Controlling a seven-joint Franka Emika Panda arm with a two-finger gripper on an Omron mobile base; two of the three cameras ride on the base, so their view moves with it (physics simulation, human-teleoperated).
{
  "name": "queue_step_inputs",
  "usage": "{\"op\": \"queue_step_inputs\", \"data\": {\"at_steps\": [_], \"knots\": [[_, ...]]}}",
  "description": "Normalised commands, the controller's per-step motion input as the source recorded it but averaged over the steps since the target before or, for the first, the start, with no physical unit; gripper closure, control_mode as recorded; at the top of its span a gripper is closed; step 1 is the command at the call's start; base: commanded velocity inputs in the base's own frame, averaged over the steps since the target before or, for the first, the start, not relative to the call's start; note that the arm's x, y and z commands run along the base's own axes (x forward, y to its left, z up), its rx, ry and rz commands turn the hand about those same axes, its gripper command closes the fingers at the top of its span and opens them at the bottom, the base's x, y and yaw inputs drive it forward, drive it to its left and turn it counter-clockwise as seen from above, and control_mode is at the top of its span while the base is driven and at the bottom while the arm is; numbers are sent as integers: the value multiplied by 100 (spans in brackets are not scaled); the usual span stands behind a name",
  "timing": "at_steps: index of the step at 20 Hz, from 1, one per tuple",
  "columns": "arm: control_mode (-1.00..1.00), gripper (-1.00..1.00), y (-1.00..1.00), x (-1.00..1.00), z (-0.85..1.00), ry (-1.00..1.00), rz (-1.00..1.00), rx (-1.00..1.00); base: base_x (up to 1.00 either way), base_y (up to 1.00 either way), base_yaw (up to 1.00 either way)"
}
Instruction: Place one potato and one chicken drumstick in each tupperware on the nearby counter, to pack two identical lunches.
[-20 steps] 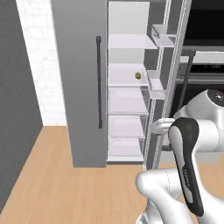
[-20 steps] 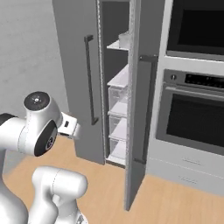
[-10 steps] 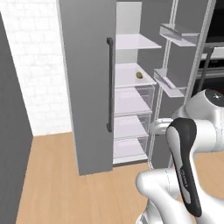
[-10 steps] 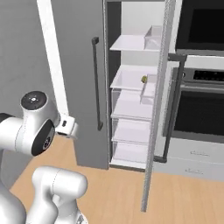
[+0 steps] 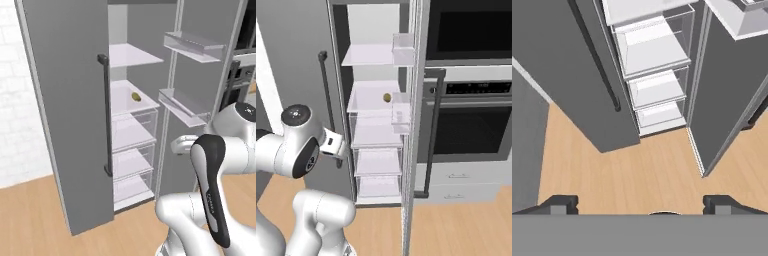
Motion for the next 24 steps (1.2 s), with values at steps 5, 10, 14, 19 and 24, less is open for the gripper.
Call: {"op": "queue_step_inputs", "data": {"at_steps": [5,10,14,19,24], "knots": [[100,-100,0,0,0,0,0,0,74,10,-25],[100,-100,0,0,0,0,0,0,84,1,-6],[100,-100,0,0,0,0,0,0,74,-16,2],[100,-100,0,0,0,0,0,0,45,-44,6],[100,-100,0,0,0,0,0,0,69,9,5]]}}
